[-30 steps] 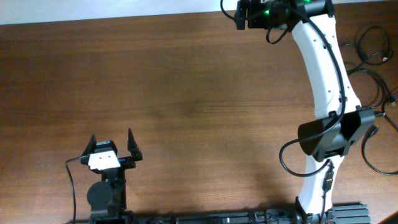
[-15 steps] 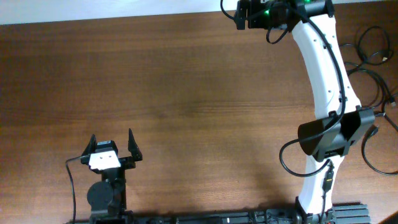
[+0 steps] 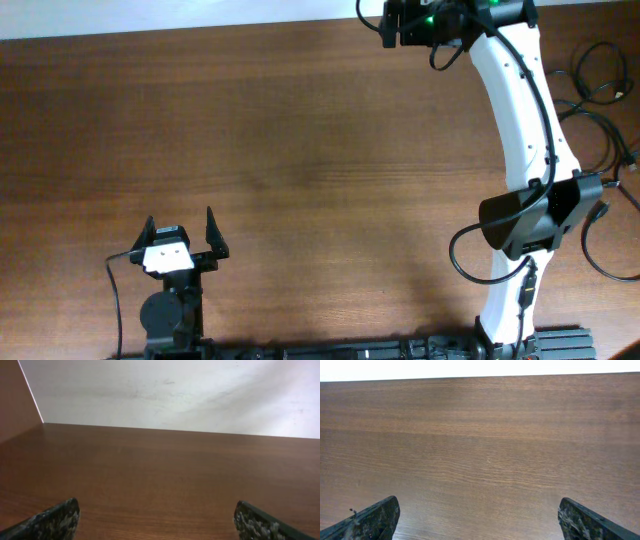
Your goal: Untangle cables
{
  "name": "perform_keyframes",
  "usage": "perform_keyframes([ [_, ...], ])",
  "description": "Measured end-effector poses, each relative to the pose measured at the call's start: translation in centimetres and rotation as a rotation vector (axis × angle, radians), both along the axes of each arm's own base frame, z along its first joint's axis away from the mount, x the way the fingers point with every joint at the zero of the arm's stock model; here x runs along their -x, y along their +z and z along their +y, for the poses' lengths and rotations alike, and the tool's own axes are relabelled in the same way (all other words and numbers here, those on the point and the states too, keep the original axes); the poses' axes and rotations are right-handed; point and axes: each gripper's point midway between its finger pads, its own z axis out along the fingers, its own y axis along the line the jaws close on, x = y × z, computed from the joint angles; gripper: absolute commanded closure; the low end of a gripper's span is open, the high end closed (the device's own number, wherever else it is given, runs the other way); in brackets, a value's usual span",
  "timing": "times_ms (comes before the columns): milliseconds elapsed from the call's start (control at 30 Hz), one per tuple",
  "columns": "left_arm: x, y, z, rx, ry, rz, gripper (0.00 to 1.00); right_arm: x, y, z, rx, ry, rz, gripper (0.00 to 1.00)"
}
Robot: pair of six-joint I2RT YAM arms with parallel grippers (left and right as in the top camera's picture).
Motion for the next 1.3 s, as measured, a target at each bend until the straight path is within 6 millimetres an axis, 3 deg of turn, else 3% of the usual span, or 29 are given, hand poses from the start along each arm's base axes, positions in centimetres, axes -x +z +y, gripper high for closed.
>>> perform_keyframes([
  [133, 0.0, 0.0, 0.0, 0.000, 0.000, 0.000, 0.01, 0.2, -0.4, -0.6, 0.028, -0.016, 0.011, 0.01],
  [300, 0.0, 0.0, 0.0, 0.000, 0.000, 0.000, 0.01, -0.1, -2.6, -0.6, 0.027, -0.023, -0.047, 0.01],
  [333, 0.0, 0.0, 0.0, 0.000, 0.000, 0.000, 0.01, 1.2, -3.1, -0.9, 0.027, -0.023, -0.056, 0.01],
  [500, 0.0, 0.0, 0.0, 0.000, 0.000, -0.002, 0.01, 3.7, -0.8, -1.3, -0.020, -0.030, -0.326, 0.01],
  [700, 0.0, 0.0, 0.0, 0.000, 0.000, -0.001, 0.01, 8.0, 0.0, -2.4, -0.061, -0.055, -0.623, 0.01],
  [867, 0.0, 0.1, 0.0, 0.000, 0.000, -0.003, 0.01, 11.5, 2.6, -3.6, -0.089, -0.091, -0.865, 0.01],
  [1100, 0.0, 0.1, 0.0, 0.000, 0.000, -0.003, 0.01, 18.7, 0.3, -5.3, -0.094, -0.115, -1.057, 0.01],
  [1300, 0.0, 0.0, 0.0, 0.000, 0.000, -0.001, 0.01, 22.4, -3.1, -6.3, -0.081, -0.133, -1.058, 0.01],
])
